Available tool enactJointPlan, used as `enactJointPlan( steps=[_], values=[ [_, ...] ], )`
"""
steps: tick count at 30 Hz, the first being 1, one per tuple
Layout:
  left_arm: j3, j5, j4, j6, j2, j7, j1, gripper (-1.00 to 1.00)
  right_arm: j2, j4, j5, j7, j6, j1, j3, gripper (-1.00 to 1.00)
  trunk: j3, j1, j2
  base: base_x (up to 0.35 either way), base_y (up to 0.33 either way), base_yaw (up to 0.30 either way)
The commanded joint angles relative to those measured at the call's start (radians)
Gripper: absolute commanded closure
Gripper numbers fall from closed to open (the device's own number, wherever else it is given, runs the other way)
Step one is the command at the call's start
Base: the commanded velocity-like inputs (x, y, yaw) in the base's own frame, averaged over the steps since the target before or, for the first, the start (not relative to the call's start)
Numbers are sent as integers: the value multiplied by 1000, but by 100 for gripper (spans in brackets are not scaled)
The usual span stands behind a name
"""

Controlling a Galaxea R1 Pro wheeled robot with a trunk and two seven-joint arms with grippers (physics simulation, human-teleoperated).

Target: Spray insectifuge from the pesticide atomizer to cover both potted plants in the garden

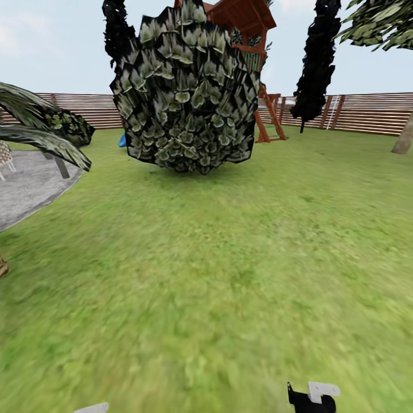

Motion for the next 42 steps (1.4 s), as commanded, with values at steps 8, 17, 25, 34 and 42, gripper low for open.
enactJointPlan(
  steps=[8,17,25,34,42],
  values=[
    [1,3,1,-5,-1,-1,0,100,9,1,-9,-2,-3,0,8,-100,-1,0,0,339,-1,254],
    [1,3,1,-5,-1,-1,0,100,9,1,-9,-2,-3,0,8,-100,-1,0,0,339,0,276],
    [0,2,1,-5,-1,-2,0,100,9,1,-9,-2,-3,0,8,-100,-1,0,0,339,0,276],
    [-1,2,3,-5,-1,-2,0,100,6,1,-7,-1,-3,0,8,-100,-1,0,0,340,0,208],
    [1,3,3,-5,-1,-2,0,100,6,1,-7,-2,-3,0,8,-100,-1,0,0,340,0,7]
  ],
)
